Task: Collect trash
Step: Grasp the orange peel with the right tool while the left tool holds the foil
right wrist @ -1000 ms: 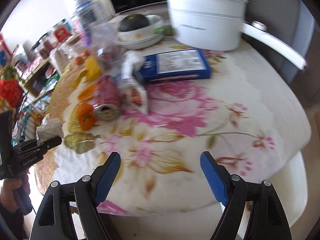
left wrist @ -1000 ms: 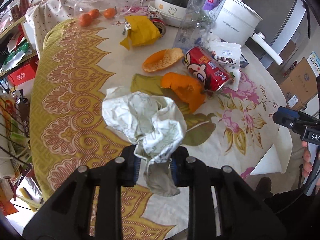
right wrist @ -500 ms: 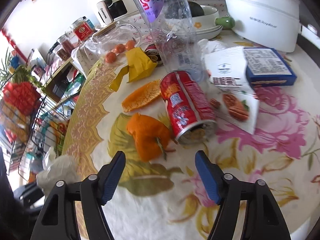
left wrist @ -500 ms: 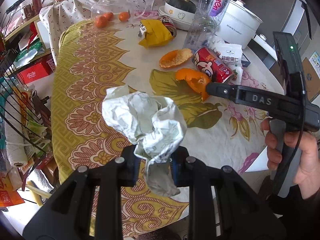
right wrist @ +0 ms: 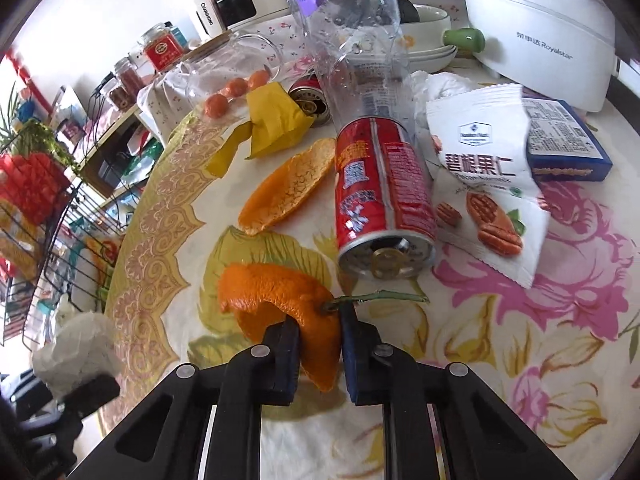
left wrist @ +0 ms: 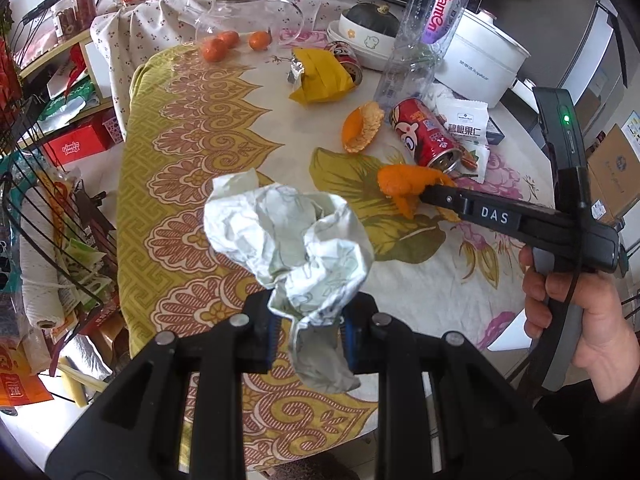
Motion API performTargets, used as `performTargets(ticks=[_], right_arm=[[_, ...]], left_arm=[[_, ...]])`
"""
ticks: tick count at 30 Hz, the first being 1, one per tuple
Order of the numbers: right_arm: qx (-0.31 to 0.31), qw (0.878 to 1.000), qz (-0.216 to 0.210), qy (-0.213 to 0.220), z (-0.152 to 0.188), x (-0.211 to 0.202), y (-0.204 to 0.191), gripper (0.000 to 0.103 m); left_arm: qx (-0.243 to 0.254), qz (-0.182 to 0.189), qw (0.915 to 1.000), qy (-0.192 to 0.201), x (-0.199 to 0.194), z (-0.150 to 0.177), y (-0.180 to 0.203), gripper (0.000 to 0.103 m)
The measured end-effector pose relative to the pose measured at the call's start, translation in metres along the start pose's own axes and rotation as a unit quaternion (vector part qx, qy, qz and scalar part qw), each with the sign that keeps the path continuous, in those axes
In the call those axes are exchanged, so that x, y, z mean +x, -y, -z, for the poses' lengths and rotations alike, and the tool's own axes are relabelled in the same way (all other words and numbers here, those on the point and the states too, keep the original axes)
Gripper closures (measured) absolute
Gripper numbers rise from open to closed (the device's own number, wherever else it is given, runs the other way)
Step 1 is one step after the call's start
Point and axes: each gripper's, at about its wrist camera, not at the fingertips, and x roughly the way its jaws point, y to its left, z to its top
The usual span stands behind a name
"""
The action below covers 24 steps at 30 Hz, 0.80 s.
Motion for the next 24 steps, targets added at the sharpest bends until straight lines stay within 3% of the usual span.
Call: performTargets(ticks=[10, 24], right_arm=[[-0.028, 0.999, 0.027, 0.014, 0.023, -0.069, 0.035, 0.086], [-0.004, 0.996, 0.086, 0.040, 0.050, -0.168, 0.127, 0.086]], left_arm=[[0.030, 0.018, 0.9993, 0.011, -0.020, -0.006, 0.047, 0.076], [0.088, 0.041, 0.9951, 0.018, -0.030, -0.008, 0.139, 0.076]])
